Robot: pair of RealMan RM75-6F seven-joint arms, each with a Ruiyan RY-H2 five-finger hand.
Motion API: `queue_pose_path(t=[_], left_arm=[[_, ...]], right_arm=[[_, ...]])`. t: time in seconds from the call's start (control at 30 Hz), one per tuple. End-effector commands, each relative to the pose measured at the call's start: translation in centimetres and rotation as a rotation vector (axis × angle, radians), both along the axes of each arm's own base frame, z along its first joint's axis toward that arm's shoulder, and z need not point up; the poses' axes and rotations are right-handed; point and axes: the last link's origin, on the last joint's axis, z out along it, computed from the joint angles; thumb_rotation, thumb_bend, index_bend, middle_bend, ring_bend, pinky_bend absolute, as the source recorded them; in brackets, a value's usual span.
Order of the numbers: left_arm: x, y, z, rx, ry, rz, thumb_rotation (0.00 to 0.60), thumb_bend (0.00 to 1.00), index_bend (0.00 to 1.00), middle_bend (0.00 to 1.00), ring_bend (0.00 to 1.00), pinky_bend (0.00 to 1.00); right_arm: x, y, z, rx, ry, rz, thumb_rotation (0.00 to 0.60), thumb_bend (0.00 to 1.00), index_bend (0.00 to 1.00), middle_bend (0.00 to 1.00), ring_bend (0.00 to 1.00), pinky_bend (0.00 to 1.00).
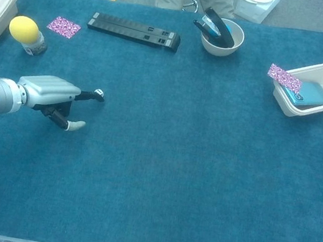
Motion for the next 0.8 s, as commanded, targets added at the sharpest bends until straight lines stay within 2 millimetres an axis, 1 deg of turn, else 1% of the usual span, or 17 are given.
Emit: queue_pose_path(t=[0.03,0.43,0.67,0.8], left_arm=[[-0.1,0.2,0.0,0.006,0.007,0.0,0.288,0.4,0.0,1.0,1.0,1.0],[-0.2,1.2,0.6,0.034,0.02,-0.003,0.287,0.4,0.0,1.0,1.0,1.0],[-0.2,2.1,1.1,0.051,0.04,-0.012,0.286,0.4,0.0,1.0,1.0,1.0],[-0.3,2.3,1.7,0.064,0.054,-0.019,0.286,0.4,0.0,1.0,1.0,1.0]], right_arm=[[0.0,0.0,0.0,0.002,0.0,0.001,0.6,0.29,0.25,0.24,0.05,0.06],[0.1,-0.1,-0.1,0.001,0.002,-0.001,0.6,0.29,0.25,0.24,0.05,0.06],[0.1,0.0,0.0,-0.002,0.002,-0.001,0.6,0.29,0.25,0.24,0.05,0.06],[0.2,0.0,0.0,-0.003,0.002,-0.001,0.6,0.29,0.25,0.24,0.05,0.06]])
